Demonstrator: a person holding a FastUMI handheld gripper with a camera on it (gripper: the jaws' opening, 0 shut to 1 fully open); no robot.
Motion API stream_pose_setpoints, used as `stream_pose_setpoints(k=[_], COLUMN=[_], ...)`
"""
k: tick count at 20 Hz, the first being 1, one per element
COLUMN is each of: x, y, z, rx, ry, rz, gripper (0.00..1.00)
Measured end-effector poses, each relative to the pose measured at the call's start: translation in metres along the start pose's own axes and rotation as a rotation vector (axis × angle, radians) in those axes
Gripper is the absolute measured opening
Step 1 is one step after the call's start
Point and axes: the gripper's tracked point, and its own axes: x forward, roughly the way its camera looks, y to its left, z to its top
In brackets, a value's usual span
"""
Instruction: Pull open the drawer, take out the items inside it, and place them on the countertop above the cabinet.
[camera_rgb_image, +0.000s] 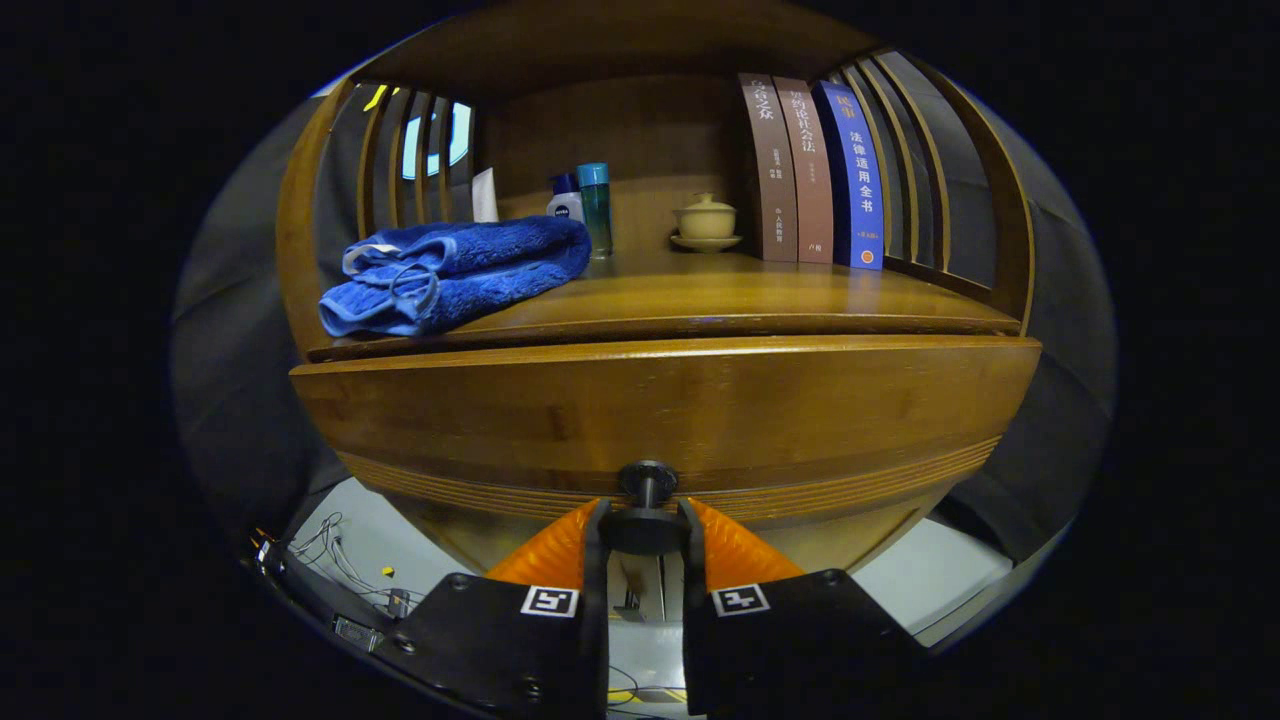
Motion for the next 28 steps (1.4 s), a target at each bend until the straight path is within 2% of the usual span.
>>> stream_pose_setpoints(k=[14,22,27,28], x=[-0.116,-0.146,-0.149,-0.148], y=[0.004,0.01,0.008,0.007], z=[-0.057,-0.085,-0.087,-0.086], rx=[0.055,0.065,0.07,0.071], ry=[0.084,0.147,0.129,0.129], rz=[0.004,0.003,0.004,0.008], gripper=[0.34,0.34,0.34,0.39])
